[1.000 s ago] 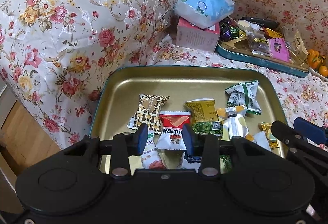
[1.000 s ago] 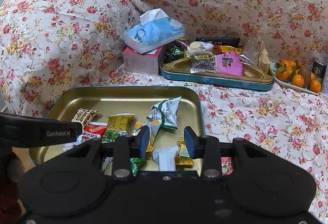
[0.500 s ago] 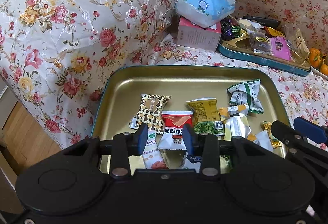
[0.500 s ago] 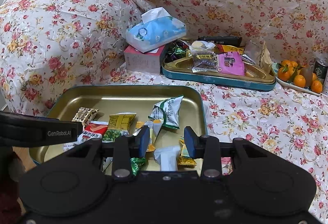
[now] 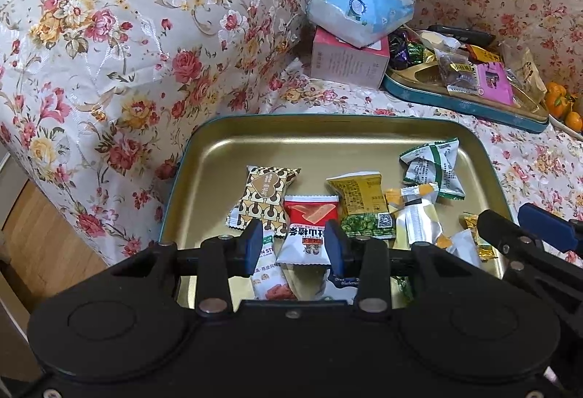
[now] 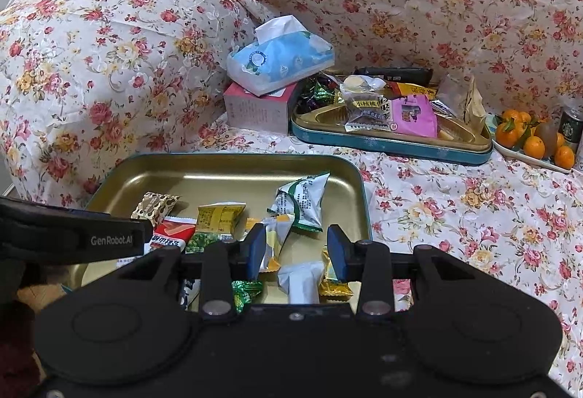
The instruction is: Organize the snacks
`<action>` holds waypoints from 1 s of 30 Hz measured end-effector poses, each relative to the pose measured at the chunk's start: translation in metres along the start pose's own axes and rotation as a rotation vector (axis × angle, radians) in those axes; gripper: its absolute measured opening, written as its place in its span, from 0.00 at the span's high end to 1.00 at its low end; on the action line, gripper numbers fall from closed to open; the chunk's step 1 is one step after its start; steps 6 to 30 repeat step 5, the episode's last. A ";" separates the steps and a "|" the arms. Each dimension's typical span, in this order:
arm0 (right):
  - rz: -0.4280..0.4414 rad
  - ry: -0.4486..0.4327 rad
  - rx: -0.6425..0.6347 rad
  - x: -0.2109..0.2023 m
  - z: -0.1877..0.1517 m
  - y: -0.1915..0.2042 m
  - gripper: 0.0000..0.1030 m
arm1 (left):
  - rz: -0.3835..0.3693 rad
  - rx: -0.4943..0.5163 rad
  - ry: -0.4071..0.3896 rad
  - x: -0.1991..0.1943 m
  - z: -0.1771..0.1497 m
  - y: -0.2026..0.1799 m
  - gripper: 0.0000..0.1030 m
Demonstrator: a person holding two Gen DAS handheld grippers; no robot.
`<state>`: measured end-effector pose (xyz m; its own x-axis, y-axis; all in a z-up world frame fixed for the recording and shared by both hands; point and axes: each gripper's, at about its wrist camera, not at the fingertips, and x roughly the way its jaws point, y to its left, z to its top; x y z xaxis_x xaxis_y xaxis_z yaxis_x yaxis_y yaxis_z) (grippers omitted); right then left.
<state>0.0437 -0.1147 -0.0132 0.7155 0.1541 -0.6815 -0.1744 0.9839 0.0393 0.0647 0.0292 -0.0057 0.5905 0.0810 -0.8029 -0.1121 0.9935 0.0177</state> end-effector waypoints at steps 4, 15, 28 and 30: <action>0.000 -0.003 0.004 -0.002 0.000 0.000 0.62 | 0.011 -0.002 -0.014 -0.002 -0.001 -0.001 0.54; -0.001 -0.003 0.005 -0.002 0.000 0.001 0.62 | 0.014 -0.001 -0.015 -0.002 -0.001 -0.001 0.54; -0.001 -0.003 0.005 -0.002 0.000 0.001 0.62 | 0.014 -0.001 -0.015 -0.002 -0.001 -0.001 0.54; -0.001 -0.003 0.005 -0.002 0.000 0.001 0.62 | 0.014 -0.001 -0.015 -0.002 -0.001 -0.001 0.54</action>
